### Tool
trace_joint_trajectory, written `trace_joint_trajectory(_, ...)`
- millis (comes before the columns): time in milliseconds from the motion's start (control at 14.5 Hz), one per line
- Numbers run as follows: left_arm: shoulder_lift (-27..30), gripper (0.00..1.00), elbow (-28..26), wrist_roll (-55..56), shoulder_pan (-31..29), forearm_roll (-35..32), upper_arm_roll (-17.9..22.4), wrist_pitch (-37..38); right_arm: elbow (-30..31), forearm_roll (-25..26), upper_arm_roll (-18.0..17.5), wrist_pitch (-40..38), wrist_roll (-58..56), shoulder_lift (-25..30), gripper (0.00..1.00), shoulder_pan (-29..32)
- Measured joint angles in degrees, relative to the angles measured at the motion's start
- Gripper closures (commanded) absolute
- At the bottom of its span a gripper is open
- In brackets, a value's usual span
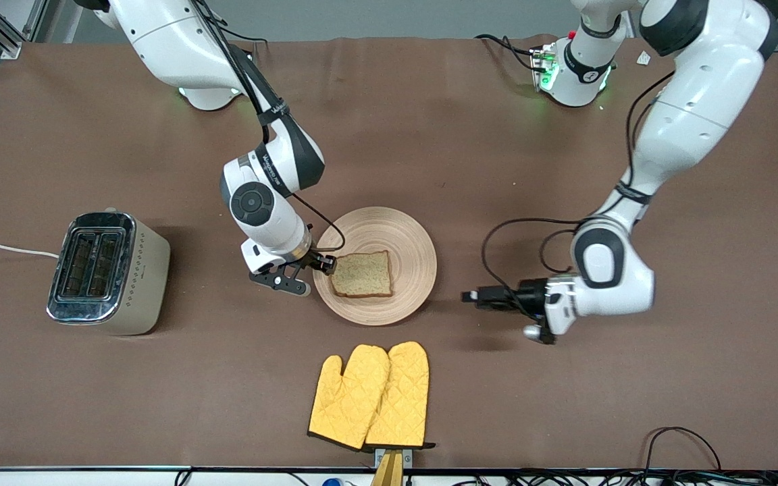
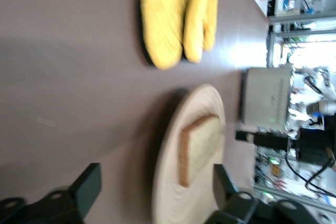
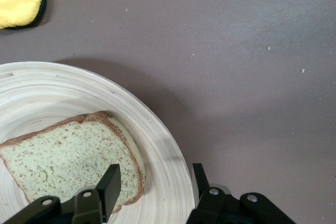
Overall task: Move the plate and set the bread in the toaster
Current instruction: 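Grasp the bread slice with the right gripper while the left gripper withdraws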
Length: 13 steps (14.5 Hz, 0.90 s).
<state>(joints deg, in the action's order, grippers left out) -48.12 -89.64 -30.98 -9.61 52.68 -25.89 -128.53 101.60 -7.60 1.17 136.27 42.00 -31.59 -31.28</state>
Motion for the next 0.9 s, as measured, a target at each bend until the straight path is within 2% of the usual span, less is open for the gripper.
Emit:
trace_joint_trajectory(276, 1.5, 0.0, 4.5, 6.1, -7.0, -9.3, -0.2, 2.4, -0.1, 0.0, 0.0, 0.8, -0.3, -1.2, 0.37, -1.5)
trace_joint_trajectory(622, 5.7, 0.0, 11.3, 22.6, -7.8, -26.8, -0.2, 3.1, -0.2, 0.7, 0.0, 4.8, -3.7, -4.1, 0.41, -4.5)
trace_joint_trajectory(760, 8.9, 0.0, 11.9, 28.0, -8.0, -32.2, -0.2, 4.7, -0.3, 0.8, 0.3, 4.8, -5.6, -4.4, 0.47, -4.4)
trace_joint_trajectory(898, 12.2, 0.0, 12.2, 30.4, -8.4, -34.5, -0.1, 10.6, -0.5, 0.8, 0.5, 4.8, -6.2, -4.4, 0.58, -4.3)
